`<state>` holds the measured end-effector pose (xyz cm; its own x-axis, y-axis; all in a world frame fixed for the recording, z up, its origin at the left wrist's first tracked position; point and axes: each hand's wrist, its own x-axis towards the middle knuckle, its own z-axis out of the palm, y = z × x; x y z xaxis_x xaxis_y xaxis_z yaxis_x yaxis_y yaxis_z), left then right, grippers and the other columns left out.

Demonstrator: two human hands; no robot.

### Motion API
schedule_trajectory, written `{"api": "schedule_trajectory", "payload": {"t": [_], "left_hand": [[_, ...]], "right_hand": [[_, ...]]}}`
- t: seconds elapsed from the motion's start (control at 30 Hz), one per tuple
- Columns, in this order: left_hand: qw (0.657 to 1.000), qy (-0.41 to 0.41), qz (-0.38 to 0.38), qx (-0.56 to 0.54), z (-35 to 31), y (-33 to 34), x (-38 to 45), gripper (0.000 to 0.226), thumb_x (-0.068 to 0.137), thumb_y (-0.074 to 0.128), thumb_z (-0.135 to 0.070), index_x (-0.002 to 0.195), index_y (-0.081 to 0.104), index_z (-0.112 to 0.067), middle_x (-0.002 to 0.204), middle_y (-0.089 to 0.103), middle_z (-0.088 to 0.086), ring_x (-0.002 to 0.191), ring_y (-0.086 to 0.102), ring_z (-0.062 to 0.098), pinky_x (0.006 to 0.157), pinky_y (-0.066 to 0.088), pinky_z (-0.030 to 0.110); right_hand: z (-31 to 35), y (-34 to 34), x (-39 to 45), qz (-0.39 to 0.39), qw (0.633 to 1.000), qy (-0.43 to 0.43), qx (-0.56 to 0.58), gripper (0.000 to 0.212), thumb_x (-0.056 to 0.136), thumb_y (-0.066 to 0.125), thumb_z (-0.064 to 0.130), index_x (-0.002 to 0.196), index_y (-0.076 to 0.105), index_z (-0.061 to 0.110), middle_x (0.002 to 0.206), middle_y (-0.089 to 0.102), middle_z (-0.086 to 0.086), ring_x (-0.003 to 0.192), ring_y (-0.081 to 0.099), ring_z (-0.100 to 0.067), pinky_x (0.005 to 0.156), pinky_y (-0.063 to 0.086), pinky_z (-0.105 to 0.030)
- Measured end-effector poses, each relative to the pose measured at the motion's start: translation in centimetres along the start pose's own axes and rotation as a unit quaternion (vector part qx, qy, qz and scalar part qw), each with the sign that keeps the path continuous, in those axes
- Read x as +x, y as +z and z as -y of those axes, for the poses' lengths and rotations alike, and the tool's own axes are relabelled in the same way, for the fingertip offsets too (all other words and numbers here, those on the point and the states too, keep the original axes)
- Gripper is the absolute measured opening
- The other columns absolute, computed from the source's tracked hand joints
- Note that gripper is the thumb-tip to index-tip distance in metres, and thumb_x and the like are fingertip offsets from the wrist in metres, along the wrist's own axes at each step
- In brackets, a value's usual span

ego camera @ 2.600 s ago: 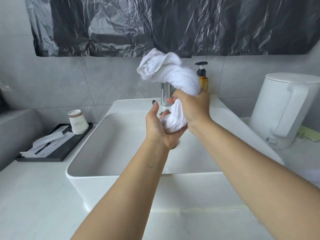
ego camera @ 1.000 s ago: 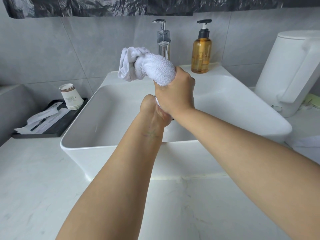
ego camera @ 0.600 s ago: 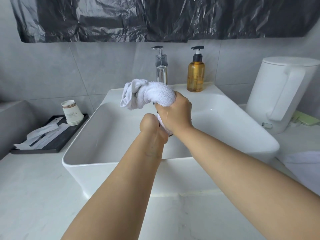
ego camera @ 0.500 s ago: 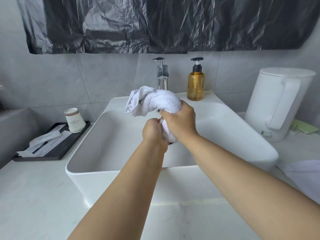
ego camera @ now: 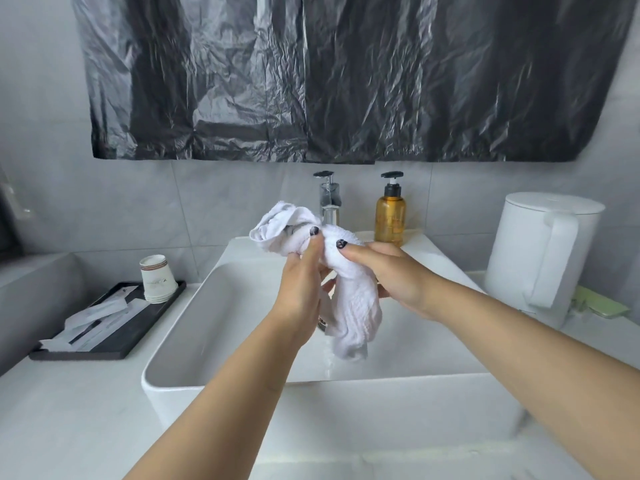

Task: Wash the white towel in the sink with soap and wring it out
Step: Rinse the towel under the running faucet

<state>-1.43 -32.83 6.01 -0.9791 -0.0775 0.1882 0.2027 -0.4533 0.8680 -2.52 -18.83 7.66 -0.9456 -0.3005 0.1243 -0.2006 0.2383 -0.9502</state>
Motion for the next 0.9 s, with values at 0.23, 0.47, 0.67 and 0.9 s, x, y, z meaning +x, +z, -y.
{"api": "schedule_trajectory", "payload": {"t": [0.23,0.47,0.67,0.9], "left_hand": [[0.995,0.039,0.087,0.035,-1.0,0.9,0.0,0.042,0.097,0.06,-0.008,0.134,0.049,-0.023,0.111,0.073,0.012,0.098,0.072,0.026,0.079,0.054,0.034],[0.995,0.011,0.099,0.019,-2.7,1.3,0.0,0.053,0.092,0.066,-0.01,0.136,0.046,-0.031,0.099,0.074,0.008,0.083,0.071,0.025,0.073,0.055,0.037],[0.994,-0.019,0.106,-0.011,-3.4,1.6,0.1,0.057,0.078,0.077,-0.025,0.131,0.057,-0.021,0.097,0.07,0.011,0.088,0.065,0.028,0.091,0.053,0.048],[0.984,-0.107,0.136,0.04,-4.9,1.8,-0.4,0.044,0.065,0.076,-0.048,0.094,0.074,-0.015,0.073,0.058,0.008,0.061,0.056,0.024,0.07,0.048,0.039]], "right_hand": [[5.5,-1.9,-0.3,-0.119,0.967,-0.151,-0.165,0.046,0.084,0.072,0.039,0.124,0.053,0.029,0.103,0.063,0.005,0.087,0.064,-0.014,0.074,0.052,-0.027],[9.5,-3.4,0.1,-0.244,0.88,-0.24,-0.329,0.016,0.095,0.055,0.01,0.093,0.071,0.007,0.081,0.069,0.0,0.081,0.064,-0.018,0.075,0.047,-0.029],[11.7,-3.0,-0.4,-0.199,0.974,-0.1,0.04,0.019,0.103,0.043,0.007,0.102,0.06,-0.001,0.085,0.056,-0.008,0.05,0.051,-0.016,0.05,0.058,-0.029],[12.9,-6.1,-1.6,-0.147,0.975,-0.074,0.15,0.034,0.092,0.063,0.036,0.089,0.065,0.002,0.065,0.059,-0.004,0.045,0.049,-0.007,0.043,0.044,-0.017]]}}
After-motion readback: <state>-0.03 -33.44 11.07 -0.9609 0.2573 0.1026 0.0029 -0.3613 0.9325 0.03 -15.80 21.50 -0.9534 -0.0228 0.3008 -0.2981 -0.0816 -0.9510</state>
